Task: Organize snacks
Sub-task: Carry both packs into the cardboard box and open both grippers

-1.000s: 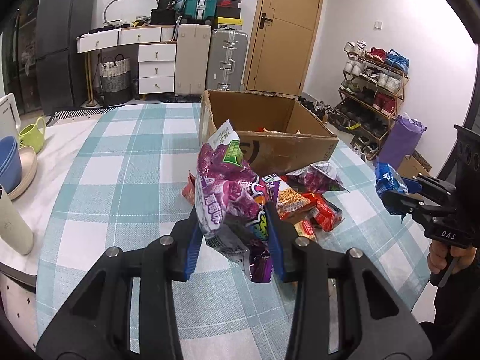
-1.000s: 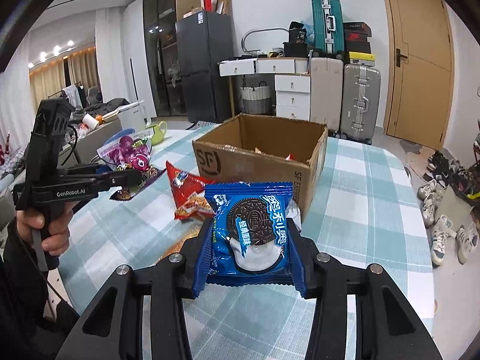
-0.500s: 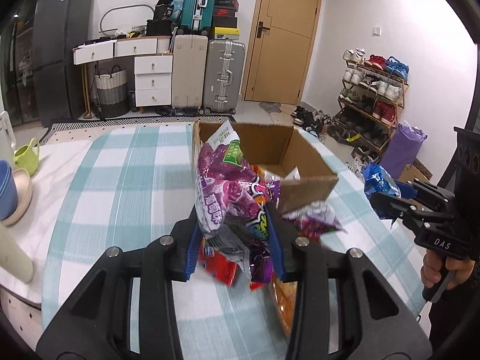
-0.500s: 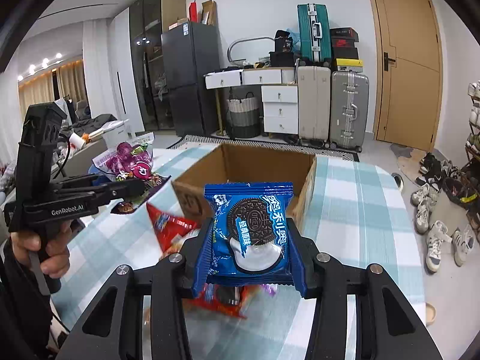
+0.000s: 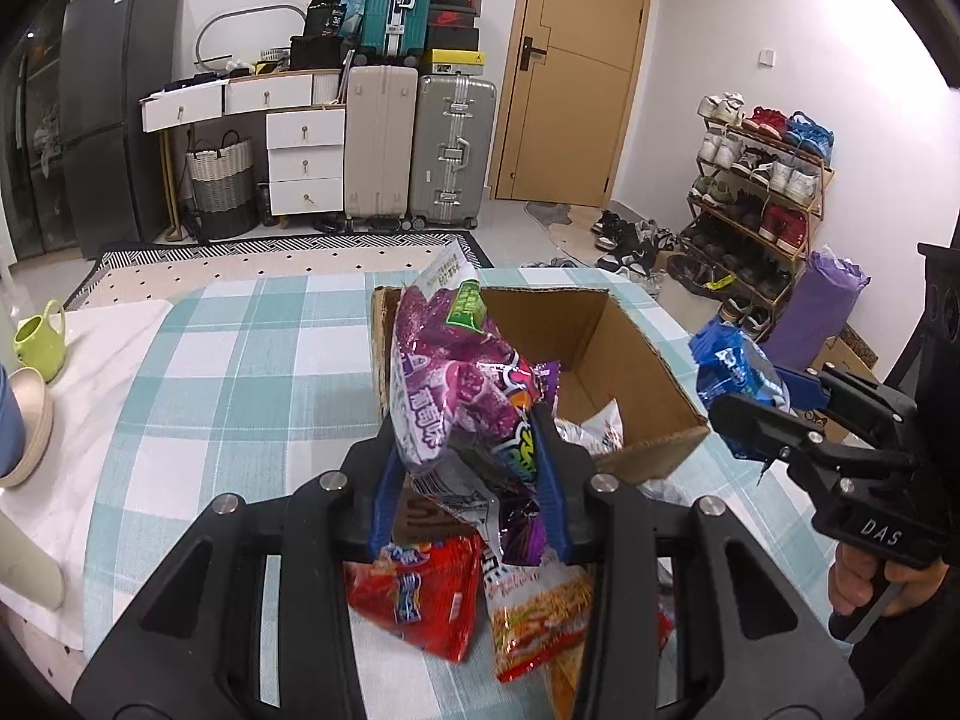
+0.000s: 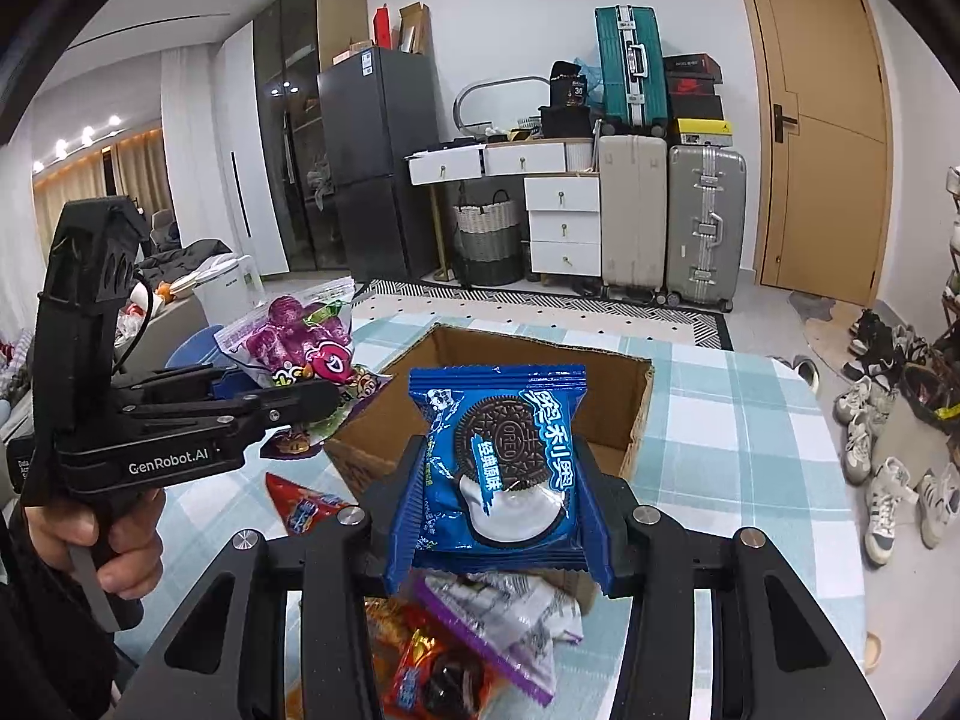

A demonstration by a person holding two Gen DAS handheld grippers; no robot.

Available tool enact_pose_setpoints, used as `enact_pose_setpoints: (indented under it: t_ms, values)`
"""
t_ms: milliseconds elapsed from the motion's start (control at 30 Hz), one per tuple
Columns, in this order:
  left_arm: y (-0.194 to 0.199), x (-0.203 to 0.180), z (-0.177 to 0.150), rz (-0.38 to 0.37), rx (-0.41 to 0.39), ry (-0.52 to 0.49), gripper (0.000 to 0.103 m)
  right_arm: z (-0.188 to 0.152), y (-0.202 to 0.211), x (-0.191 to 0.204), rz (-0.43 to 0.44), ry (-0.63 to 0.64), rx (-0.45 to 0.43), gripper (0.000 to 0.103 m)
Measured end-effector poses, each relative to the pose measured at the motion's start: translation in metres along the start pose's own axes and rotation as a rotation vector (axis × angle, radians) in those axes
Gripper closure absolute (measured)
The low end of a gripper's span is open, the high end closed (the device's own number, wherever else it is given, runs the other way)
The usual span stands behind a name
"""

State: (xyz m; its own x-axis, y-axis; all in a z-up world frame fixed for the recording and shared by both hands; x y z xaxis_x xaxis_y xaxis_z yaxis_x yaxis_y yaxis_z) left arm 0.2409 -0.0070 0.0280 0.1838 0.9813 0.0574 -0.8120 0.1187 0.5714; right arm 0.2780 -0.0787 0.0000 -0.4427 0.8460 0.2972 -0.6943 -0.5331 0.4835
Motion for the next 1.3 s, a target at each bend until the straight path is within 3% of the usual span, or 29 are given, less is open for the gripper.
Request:
enact_pose_setpoints:
  t_ms: [333,700,1300]
  values:
    - [-0.043,0.008,0.019,0.004,0.039,-0.004,0.068,0.007,-0.027,-0.015,-0.012,-0.018,0.024,0.058]
    - [-0.082,0.009,0.019,0.034,0.083,-0.061,0.068,0.007,-0.058,-0.02,-0.009,-0.014,0.066,0.058]
    - [-0.126,0.004,-0.001,0.031,0.154,-0.114,0.067,-0.004,-0.095,-0.029,-0.016,-0.011,0.129,0.055]
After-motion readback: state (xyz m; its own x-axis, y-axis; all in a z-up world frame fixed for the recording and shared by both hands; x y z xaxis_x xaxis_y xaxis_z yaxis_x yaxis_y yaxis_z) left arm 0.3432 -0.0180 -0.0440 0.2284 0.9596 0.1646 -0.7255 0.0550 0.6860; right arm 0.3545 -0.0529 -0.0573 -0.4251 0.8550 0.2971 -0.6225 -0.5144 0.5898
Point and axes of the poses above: each gripper's, at about its wrist camera, not at the fingertips, and y roughly against the way its jaws point, x to its left, z to its top, the point moved 10 cm from there along -y, roughly the way its jaws point, and after that the axes turned 13 degrees about -y, right-handed, at the moved point
